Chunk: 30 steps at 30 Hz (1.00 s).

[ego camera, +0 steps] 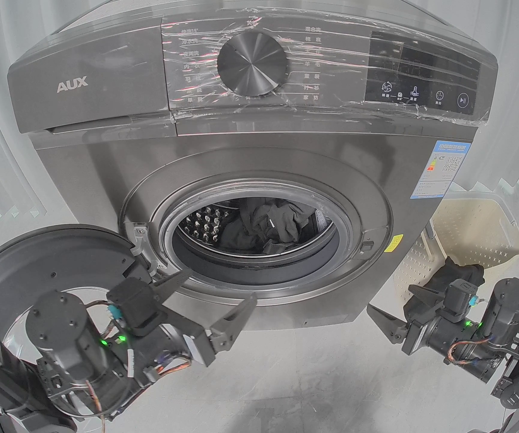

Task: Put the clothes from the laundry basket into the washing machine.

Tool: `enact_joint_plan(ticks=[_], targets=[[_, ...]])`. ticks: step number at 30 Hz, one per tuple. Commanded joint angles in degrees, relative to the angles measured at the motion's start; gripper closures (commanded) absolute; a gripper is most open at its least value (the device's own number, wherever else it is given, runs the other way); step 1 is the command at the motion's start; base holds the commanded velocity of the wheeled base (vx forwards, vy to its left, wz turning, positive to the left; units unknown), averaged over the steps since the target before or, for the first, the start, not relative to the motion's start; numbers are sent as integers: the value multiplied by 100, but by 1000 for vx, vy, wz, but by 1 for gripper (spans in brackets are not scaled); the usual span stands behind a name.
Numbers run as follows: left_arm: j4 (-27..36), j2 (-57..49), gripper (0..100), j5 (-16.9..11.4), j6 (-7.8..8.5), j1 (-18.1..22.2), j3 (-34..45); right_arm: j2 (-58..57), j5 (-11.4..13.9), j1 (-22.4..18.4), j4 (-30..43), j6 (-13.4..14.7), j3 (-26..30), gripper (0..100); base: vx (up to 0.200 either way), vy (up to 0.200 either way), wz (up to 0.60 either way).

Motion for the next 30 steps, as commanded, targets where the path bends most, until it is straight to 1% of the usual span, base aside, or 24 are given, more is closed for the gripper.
enact_joint_plan(ticks=[1, 7, 10, 11, 12, 13, 14, 15, 16, 17, 18, 19, 20, 22, 25, 27, 28, 29, 30], targets=[[7, -821, 0, 15, 113, 335, 523, -354, 21, -349, 2, -146, 120, 0, 0, 0, 0], [-63, -1032, 0, 6, 148, 626, 892, -679, 39, -367, 2, -172, 261, 0, 0, 0, 0], [-63, -1181, 0, 6, 192, 643, 953, -714, -5, -367, 28, -163, 269, 0, -200, 0, 0], [-63, -1278, 0, 6, 271, 661, 1006, -732, -23, -367, 19, -163, 269, 0, -200, 0, 0], [-63, -1278, 0, 6, 271, 661, 1006, -732, -23, -367, 19, -163, 269, 0, -200, 0, 0], [-63, -1419, 0, 6, 377, 687, 1085, -776, -32, -358, 37, -163, 269, 0, -200, 0, 0], [-54, -1489, 0, 6, 447, 687, 1129, -811, -32, -358, 37, -172, 269, 0, -200, 0, 0], [-45, -1533, 0, 6, 482, 687, 1147, -846, -32, -358, 37, -172, 269, 0, -200, 0, 0], [-45, -1533, 0, 6, 482, 687, 1147, -846, -32, -358, 37, -172, 269, 0, -200, 0, 0], [-10, -1638, 0, 6, 570, 722, 1155, -925, -32, -367, 45, -190, 269, 0, -200, 0, 0], [-10, -1638, 0, 6, 570, 722, 1155, -925, -32, -367, 45, -190, 269, 0, -200, 0, 0], [16, -1709, 0, 6, 649, 836, 1164, -995, -32, -428, 63, -198, 269, 0, -200, 0, 0], [16, -1726, 0, 6, 684, 880, 1164, -1031, -32, -481, 107, -207, 269, 0, -200, 0, 0], [16, -1770, 0, 6, 737, 933, 1191, -1180, -32, -595, 265, -242, 269, 0, -200, 0, 0], [51, -1884, 0, 6, 719, 942, 1287, -1540, -23, -683, 634, -330, 269, 0, -200, 0, 0], [130, -2025, 0, 6, 719, 951, 1279, -1901, -23, -709, 1039, -339, 269, 0, -200, 0, 0], [148, -2060, 0, 6, 719, 960, 1279, -1962, -23, -709, 1109, -339, 269, 0, -200, 0, 0], [324, -2297, 0, 6, 746, 1065, 1287, -2375, -41, -709, 1601, -339, 269, 0, -200, 0, 0], [455, -2438, 0, 6, 755, 1100, 1287, -2648, -41, -718, 1926, -339, 269, 0, -200, 0, 0]])
